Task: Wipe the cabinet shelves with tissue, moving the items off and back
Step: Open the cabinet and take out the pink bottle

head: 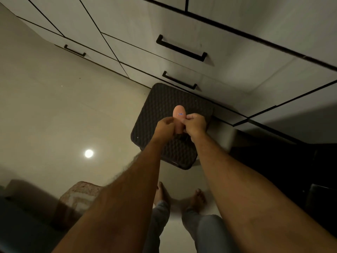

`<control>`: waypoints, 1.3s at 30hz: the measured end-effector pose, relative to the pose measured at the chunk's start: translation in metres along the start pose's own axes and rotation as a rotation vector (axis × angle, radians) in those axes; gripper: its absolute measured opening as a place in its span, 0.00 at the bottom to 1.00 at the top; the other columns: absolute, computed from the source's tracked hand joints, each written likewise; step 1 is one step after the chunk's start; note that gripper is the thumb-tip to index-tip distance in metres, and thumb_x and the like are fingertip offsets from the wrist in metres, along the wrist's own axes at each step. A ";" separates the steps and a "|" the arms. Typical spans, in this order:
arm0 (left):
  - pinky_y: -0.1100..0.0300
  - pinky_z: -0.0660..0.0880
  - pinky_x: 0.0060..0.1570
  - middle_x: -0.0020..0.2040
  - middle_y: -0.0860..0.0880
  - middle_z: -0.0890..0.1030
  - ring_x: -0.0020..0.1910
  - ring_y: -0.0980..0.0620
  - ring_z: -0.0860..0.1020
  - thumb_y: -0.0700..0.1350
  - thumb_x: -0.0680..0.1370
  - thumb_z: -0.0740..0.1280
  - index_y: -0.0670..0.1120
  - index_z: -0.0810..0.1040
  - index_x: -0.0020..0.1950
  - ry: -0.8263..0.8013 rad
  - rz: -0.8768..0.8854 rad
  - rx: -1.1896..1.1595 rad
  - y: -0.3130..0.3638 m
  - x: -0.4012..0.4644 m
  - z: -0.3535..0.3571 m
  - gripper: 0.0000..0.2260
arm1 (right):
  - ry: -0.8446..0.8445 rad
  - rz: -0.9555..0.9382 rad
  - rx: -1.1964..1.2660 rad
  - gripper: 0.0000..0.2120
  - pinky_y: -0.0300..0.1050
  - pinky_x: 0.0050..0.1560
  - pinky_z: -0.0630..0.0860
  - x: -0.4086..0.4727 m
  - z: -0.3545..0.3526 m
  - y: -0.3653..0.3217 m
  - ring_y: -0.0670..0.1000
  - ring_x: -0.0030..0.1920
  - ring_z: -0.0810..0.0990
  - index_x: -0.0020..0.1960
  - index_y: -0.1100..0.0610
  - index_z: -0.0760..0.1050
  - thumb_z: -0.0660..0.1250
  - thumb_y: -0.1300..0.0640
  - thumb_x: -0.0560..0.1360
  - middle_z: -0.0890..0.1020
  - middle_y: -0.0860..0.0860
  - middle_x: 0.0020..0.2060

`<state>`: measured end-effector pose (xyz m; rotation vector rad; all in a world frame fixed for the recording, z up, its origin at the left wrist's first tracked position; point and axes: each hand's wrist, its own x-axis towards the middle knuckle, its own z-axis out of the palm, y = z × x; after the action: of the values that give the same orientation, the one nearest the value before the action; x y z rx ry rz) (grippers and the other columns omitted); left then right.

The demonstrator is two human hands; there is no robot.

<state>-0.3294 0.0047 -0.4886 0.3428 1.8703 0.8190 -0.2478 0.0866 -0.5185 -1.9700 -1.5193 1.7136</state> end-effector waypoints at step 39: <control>0.41 0.54 0.75 0.80 0.45 0.47 0.79 0.44 0.47 0.64 0.77 0.62 0.51 0.47 0.80 -0.255 0.684 1.138 0.054 -0.377 0.130 0.39 | 0.364 -0.190 -0.681 0.28 0.51 0.62 0.71 -0.402 -0.345 0.129 0.57 0.67 0.69 0.73 0.54 0.67 0.56 0.39 0.80 0.72 0.56 0.68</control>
<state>-0.0553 -0.1209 -0.2222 1.7615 1.7984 0.0027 0.1611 -0.0977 -0.2090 -2.1430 -2.2265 0.7464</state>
